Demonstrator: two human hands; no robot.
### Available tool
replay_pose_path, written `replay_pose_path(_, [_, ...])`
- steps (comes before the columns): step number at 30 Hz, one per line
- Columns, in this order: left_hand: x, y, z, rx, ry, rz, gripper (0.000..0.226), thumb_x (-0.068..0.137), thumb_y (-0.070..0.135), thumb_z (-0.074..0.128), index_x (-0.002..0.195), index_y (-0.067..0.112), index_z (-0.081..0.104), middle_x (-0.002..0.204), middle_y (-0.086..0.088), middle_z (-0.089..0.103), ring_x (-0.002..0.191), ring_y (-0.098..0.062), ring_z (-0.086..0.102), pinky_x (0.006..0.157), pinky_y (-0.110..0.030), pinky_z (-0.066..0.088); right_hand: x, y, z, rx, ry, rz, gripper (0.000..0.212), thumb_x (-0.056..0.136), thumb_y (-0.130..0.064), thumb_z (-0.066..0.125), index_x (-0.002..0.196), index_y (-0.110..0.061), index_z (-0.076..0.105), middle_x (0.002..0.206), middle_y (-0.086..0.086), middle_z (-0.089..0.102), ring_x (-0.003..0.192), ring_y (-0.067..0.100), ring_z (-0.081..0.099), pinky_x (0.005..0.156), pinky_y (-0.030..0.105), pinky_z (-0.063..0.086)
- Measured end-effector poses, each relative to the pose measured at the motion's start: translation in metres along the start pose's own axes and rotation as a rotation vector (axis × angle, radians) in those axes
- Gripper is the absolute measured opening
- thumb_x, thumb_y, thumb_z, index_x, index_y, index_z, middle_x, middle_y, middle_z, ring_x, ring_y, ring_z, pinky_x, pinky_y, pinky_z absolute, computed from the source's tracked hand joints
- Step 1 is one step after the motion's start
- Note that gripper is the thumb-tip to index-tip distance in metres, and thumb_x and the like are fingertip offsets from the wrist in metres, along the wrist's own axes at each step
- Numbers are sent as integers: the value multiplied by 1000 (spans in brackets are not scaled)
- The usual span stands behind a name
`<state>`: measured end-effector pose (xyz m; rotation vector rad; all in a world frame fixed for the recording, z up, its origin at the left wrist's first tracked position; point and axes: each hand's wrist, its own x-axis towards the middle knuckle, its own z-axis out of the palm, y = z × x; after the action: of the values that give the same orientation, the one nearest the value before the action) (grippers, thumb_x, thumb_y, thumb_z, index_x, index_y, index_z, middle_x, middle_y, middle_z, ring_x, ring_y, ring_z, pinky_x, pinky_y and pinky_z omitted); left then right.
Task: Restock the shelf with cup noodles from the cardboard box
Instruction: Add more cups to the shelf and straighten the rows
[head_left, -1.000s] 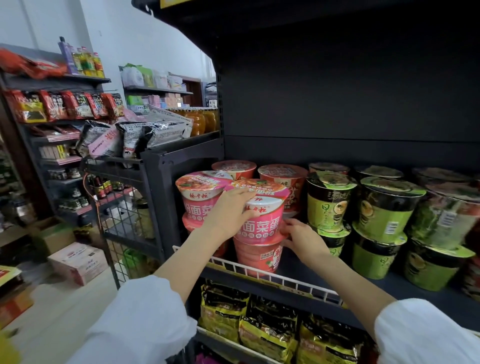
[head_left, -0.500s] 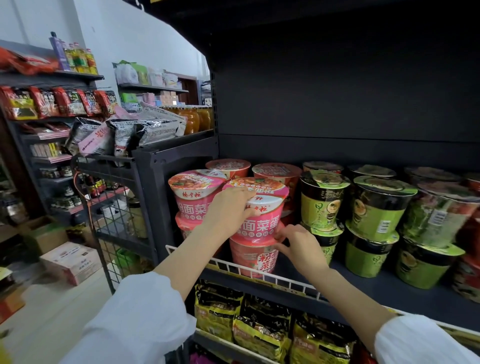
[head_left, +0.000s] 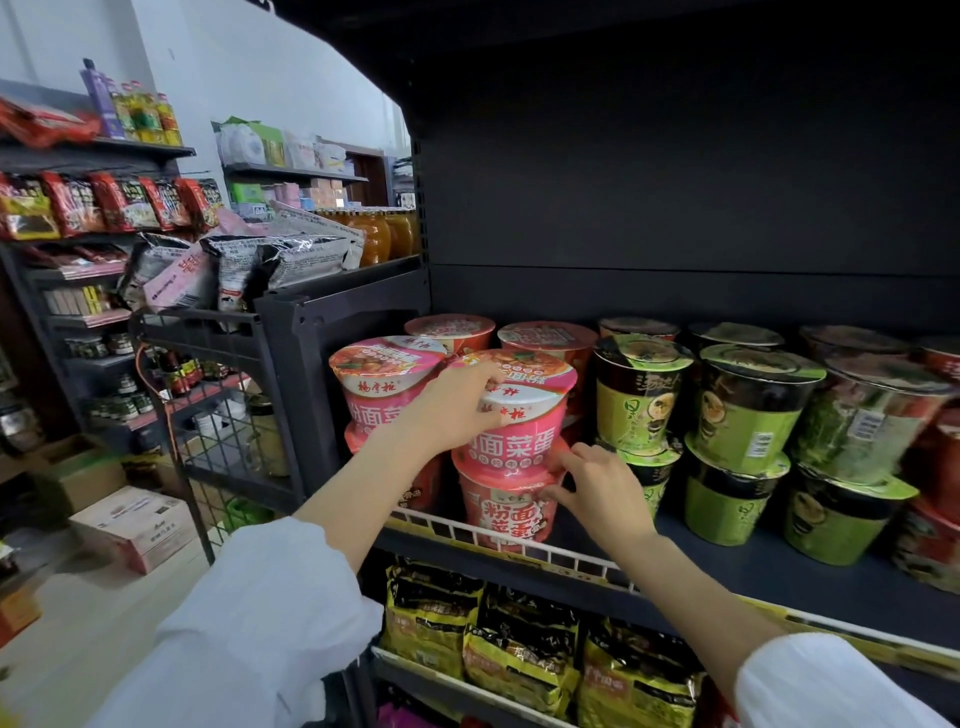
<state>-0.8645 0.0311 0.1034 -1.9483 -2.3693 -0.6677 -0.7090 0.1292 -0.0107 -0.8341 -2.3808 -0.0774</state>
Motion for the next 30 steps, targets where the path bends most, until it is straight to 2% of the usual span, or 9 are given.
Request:
replay_pose_path(1, [1, 0, 0, -12, -7, 5, 47, 89, 23, 62, 133, 17, 46, 135, -2, 52, 122, -17, 50, 90, -22, 38, 0, 0, 0, -22, 37, -18, 37, 58, -38, 87, 76, -12, 67, 67, -1, 59, 61, 20, 57, 55, 26, 40])
replay_pose_path(3, [3, 2, 3, -26, 0, 17, 43, 90, 23, 61, 131, 18, 48, 131, -4, 54, 117, -18, 52, 87, -22, 39, 1, -2, 1, -19, 62, -28, 42, 49, -39, 90, 67, -13, 62, 64, -1, 58, 57, 20, 56, 52, 27, 45])
replay_pose_path(8, [3, 6, 7, -4, 18, 13, 38, 91, 26, 59, 127, 17, 51, 128, -8, 55, 113, -21, 54, 89, -30, 45, -4, -21, 9, 12, 72, 31, 49, 48, -36, 91, 73, -12, 56, 74, 3, 57, 67, 22, 57, 49, 30, 50])
replay_pose_path(12, [2, 6, 5, 32, 24, 1, 37, 92, 25, 57, 127, 16, 50, 128, -9, 56, 112, -23, 56, 91, -32, 48, -4, -25, 14, 100, 72, 86, 43, 61, -30, 86, 86, -7, 59, 91, 7, 59, 84, 26, 57, 64, 32, 52])
replay_pose_path(15, [1, 8, 4, 68, 23, -15, 34, 93, 22, 55, 125, 12, 51, 124, -10, 58, 108, -24, 57, 88, -32, 48, -1, -27, 12, 163, 20, 77, 36, 78, -31, 74, 97, -5, 57, 105, 8, 53, 98, 23, 47, 79, 29, 45])
replay_pose_path(20, [-4, 5, 3, 58, 42, 2, 25, 95, 17, 53, 119, 11, 49, 118, -9, 58, 95, -17, 53, 74, -24, 40, 0, -27, 6, 227, -62, 49, 31, 86, -28, 66, 108, -8, 57, 112, 5, 49, 105, 19, 42, 88, 20, 35])
replay_pose_path(24, [-9, 12, 5, 108, 85, 22, 46, 89, 22, 59, 133, 16, 44, 132, -5, 52, 115, -19, 51, 91, -30, 44, 4, -20, -13, 289, -157, 45, 24, 88, -22, 63, 109, -11, 60, 111, 4, 54, 106, 18, 50, 87, 19, 37])
replay_pose_path(27, [-11, 25, 10, 114, 190, 90, 45, 89, 26, 58, 131, 19, 46, 134, 0, 48, 124, -16, 43, 96, -28, 40, 3, -8, -33, 300, -56, 118, 23, 90, -16, 58, 112, -12, 62, 109, 3, 57, 104, 17, 54, 87, 24, 43])
replay_pose_path(30, [-9, 44, 22, 38, 273, 198, 35, 93, 21, 52, 127, 18, 50, 131, 2, 49, 124, -14, 42, 97, -25, 37, -7, 14, -51, 276, 68, 271, 26, 88, -12, 57, 113, -9, 62, 110, 8, 59, 105, 23, 58, 88, 31, 46])
